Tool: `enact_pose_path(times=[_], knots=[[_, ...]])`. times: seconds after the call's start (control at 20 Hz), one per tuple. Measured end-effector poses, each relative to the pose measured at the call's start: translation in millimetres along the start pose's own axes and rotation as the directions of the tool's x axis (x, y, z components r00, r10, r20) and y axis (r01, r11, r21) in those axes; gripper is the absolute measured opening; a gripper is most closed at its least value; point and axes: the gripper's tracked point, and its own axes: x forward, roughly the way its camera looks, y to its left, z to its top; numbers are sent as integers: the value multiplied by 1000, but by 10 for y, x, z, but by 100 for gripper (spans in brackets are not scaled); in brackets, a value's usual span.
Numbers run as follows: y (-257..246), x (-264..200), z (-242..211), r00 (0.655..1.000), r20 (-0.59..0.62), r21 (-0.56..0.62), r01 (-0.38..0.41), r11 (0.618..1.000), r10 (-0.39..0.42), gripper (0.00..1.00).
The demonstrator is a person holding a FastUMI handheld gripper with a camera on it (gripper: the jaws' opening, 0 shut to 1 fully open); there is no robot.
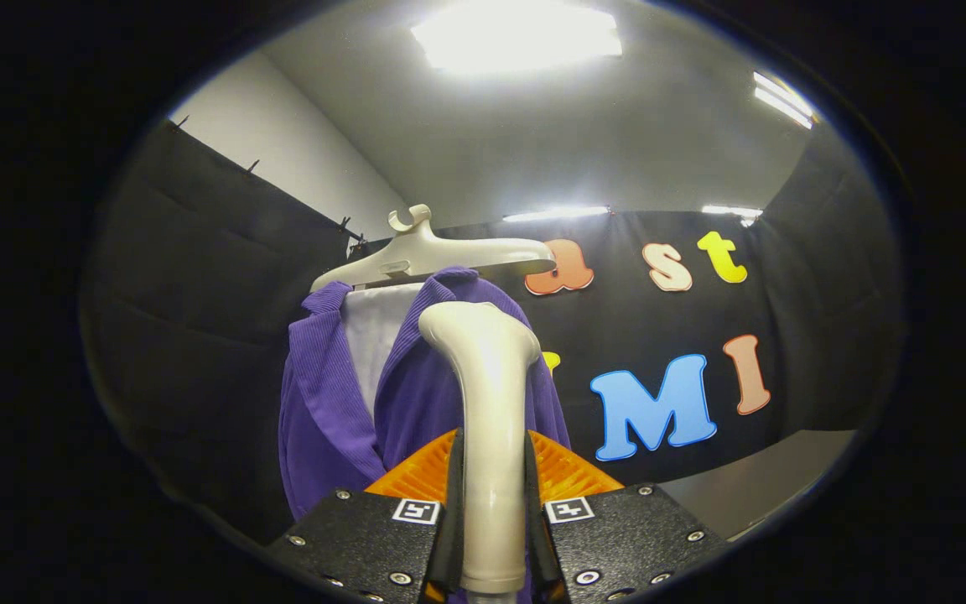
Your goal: Iron the clothes twice with a garment steamer, once on the left side and once on the right side.
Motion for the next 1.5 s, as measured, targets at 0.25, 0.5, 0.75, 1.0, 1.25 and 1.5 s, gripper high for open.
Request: enact_pose_path(times=[0.25,0.5,0.75,1.0,1.25,1.5], knots=[[63,-103,-172,1000,-16,-8,6,1000,-6,31],[133,-208,-343,999,-42,-21,2,1000,-3,31],[187,-344,-506,997,-72,-45,-5,999,2,31],[190,-447,-687,994,-106,-62,-5,998,-1,31],[228,-564,-868,989,-145,-73,-15,997,4,31],[234,-668,-1015,983,-184,-72,-20,997,7,31]])
